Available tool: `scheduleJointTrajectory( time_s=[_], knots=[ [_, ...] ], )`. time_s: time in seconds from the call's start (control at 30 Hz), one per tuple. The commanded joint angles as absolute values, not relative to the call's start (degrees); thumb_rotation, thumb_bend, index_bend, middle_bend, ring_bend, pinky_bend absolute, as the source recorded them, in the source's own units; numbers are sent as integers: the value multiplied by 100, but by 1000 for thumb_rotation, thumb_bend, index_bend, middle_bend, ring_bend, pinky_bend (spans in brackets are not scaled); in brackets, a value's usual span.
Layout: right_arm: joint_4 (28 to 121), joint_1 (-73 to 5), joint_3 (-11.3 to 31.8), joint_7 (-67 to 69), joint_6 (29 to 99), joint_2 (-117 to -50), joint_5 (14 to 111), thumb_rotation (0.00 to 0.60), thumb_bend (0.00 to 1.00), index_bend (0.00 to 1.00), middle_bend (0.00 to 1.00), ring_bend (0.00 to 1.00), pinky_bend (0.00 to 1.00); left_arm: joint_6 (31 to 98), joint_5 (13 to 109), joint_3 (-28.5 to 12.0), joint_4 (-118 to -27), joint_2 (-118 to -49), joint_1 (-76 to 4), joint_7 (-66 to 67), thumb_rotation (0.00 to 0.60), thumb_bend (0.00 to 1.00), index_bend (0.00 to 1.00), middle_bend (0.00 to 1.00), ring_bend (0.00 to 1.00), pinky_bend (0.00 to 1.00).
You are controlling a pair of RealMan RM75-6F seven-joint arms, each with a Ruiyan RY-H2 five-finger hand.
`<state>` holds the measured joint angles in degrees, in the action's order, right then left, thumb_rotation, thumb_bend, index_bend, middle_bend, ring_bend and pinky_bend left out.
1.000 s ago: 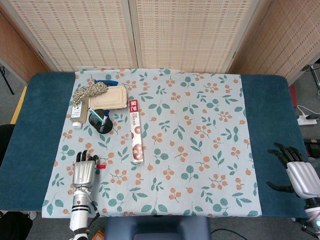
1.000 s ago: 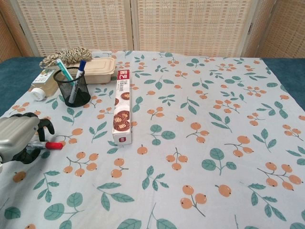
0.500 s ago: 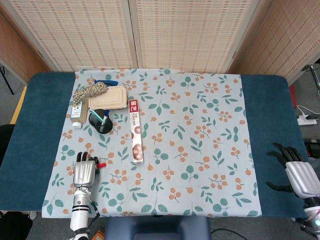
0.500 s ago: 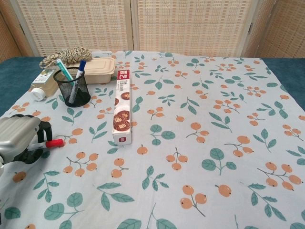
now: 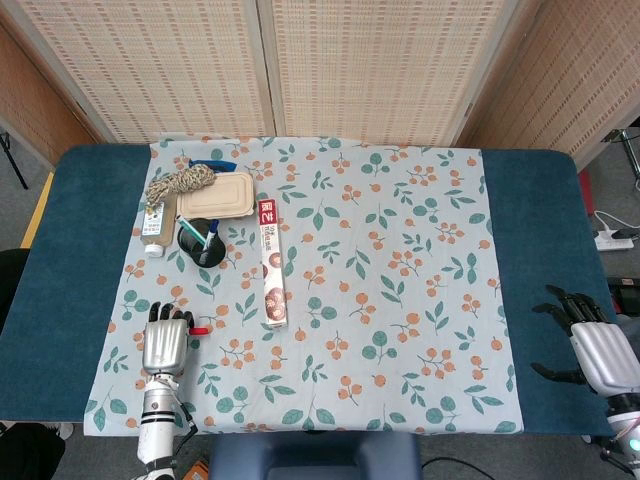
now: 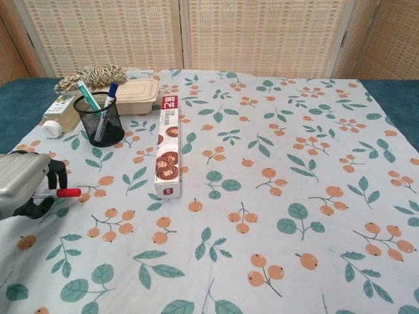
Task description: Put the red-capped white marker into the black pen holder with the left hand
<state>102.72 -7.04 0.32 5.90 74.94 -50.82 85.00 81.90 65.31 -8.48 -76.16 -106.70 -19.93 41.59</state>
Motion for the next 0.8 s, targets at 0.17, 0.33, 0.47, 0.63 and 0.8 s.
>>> scheduleJointTrajectory(
  time_s=[0.17,0.33,0.47,0.63,0.8],
  knots=[
    [10240,-691,43,663,7565,-5085,8559,600,0,280,56,107,94,8361,7036,-1042,-8466,-9982,-2014,3542,600,393,516,572,218,164],
    [10160,-669,51,812,7635,-5088,8604,600,0,273,56,107,95,7874,7207,-1487,-9551,-8813,-2042,1753,600,392,528,574,227,180],
    [10135,-659,47,857,7685,-5098,8671,600,0,270,56,108,95,7079,7093,-1904,-10305,-7479,-2015,-52,600,392,536,579,230,187],
    [10147,-653,34,816,7709,-5100,8715,600,0,266,56,108,96,5946,7340,-2276,-10593,-6257,-2051,-2849,600,391,553,591,230,191],
    [10219,-621,33,700,7777,-5098,8722,600,0,262,56,108,96,5378,7937,-2396,-9886,-5973,-2452,-4534,600,392,562,603,230,191]
  ],
)
